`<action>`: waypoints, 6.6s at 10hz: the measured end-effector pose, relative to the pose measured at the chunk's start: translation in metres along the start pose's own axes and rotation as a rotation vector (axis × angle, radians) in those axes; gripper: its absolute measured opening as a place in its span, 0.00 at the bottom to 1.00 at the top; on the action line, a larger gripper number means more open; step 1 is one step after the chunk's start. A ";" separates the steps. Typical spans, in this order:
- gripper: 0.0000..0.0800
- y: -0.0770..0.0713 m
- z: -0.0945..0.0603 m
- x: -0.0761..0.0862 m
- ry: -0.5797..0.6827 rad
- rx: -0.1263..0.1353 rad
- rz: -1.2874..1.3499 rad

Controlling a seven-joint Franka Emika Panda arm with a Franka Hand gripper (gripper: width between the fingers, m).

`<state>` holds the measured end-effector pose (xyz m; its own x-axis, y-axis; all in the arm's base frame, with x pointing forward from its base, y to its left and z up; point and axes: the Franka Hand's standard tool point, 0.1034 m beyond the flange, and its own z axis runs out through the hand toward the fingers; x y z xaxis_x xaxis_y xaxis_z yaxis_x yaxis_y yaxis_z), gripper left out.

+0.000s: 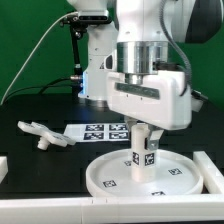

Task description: Assemble round table

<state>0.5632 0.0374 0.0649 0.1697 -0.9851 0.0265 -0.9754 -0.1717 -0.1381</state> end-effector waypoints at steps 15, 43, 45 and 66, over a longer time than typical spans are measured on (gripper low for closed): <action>0.81 -0.004 -0.027 -0.006 -0.101 0.036 0.565; 0.81 0.064 -0.045 0.064 -0.122 -0.004 -0.652; 0.81 0.065 -0.045 0.065 -0.122 0.001 -0.749; 0.81 0.144 0.026 0.201 -0.033 -0.173 -0.870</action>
Offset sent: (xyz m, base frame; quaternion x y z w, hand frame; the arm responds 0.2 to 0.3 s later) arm 0.0050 0.0048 0.0060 0.0210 -0.0130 0.1817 0.9830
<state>0.4608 -0.1855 0.0245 0.8625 -0.5055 0.0231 -0.5058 -0.8599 0.0691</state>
